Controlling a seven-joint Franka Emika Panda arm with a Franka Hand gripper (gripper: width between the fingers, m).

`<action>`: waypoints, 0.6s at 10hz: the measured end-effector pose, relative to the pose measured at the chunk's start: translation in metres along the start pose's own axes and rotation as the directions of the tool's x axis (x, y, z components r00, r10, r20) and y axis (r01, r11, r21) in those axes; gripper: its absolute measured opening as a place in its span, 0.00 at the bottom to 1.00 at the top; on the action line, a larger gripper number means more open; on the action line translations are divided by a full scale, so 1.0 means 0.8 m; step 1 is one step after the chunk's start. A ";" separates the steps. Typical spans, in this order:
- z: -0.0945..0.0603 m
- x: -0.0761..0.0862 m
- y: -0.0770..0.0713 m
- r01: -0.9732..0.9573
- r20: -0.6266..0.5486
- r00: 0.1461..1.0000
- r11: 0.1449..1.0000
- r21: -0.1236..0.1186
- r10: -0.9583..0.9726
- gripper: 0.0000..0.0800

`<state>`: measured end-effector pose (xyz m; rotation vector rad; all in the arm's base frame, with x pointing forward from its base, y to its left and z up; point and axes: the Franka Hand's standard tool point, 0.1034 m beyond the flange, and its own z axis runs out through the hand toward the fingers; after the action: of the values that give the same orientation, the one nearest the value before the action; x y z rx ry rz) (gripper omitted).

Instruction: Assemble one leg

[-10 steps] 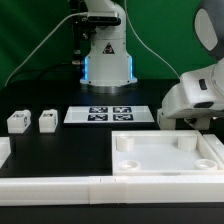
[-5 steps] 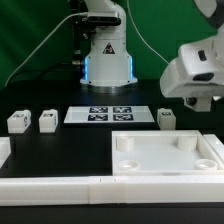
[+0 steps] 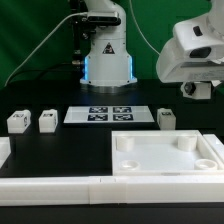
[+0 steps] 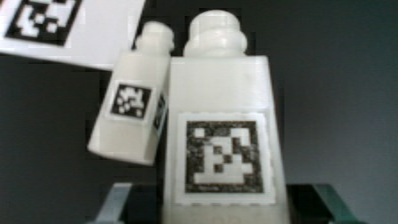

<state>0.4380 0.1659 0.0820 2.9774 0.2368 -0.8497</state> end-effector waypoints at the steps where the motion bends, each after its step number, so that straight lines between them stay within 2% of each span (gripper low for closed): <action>1: -0.004 0.007 -0.001 0.002 -0.129 0.992 1.000 0.010 0.000 0.37; 4: -0.006 0.009 -0.002 0.016 -0.424 0.906 0.999 0.034 0.000 0.37; 5: -0.013 0.011 0.007 0.044 -0.492 0.870 0.999 0.025 -0.026 0.37; 6: -0.030 0.016 0.015 0.057 -0.593 0.805 0.998 0.024 -0.031 0.37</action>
Offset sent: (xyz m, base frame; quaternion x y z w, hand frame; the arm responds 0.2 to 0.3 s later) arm 0.0000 0.0000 0.0000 0.0000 0.2667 0.0000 0.9638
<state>0.4631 0.1573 0.0954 3.1898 0.3040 0.1183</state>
